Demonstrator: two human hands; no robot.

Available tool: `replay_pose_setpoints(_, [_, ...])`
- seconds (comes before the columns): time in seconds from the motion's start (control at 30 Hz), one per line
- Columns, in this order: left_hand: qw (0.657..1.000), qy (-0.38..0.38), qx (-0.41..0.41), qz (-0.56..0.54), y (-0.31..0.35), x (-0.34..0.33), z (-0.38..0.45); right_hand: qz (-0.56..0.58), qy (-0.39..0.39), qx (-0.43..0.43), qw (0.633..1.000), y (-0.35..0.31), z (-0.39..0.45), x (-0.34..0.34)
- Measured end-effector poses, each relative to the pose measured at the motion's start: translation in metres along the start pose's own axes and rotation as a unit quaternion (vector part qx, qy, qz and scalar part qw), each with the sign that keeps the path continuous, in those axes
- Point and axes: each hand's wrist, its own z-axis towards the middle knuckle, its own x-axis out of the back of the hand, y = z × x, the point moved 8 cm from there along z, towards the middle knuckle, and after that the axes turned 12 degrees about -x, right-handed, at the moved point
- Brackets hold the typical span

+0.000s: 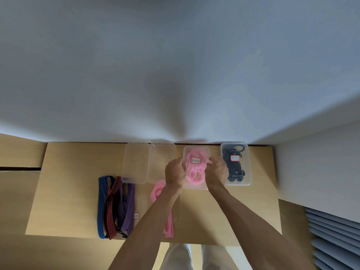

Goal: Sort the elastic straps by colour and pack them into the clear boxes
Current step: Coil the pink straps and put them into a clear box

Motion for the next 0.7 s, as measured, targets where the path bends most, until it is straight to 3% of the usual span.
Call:
replay_pose_setpoints(0.17, [1.0,-0.017,-0.01,-0.008,0.008,-0.005,-0.025,-0.04,0.027,0.185,0.981,-0.006,-0.036,0.005])
replay_pose_setpoints(0.23, [0.999,-0.046,-0.018,0.014,0.009,-0.011,-0.036,-0.068,0.004,0.229,0.971,-0.003,-0.044,-0.002])
replay_pose_setpoints(0.37, [0.996,-0.078,-0.046,0.026,0.011,-0.02,-0.046,-0.097,-0.102,0.208,0.968,0.012,-0.046,-0.019])
replay_pose_setpoints(0.6, [0.992,-0.091,-0.067,0.062,0.013,-0.024,-0.051,-0.185,-0.118,0.21,0.953,0.013,-0.046,-0.026])
replay_pose_setpoints(0.7, [0.985,-0.075,-0.119,0.1,0.023,-0.02,-0.045,-0.174,-0.11,0.203,0.957,0.006,-0.043,-0.02])
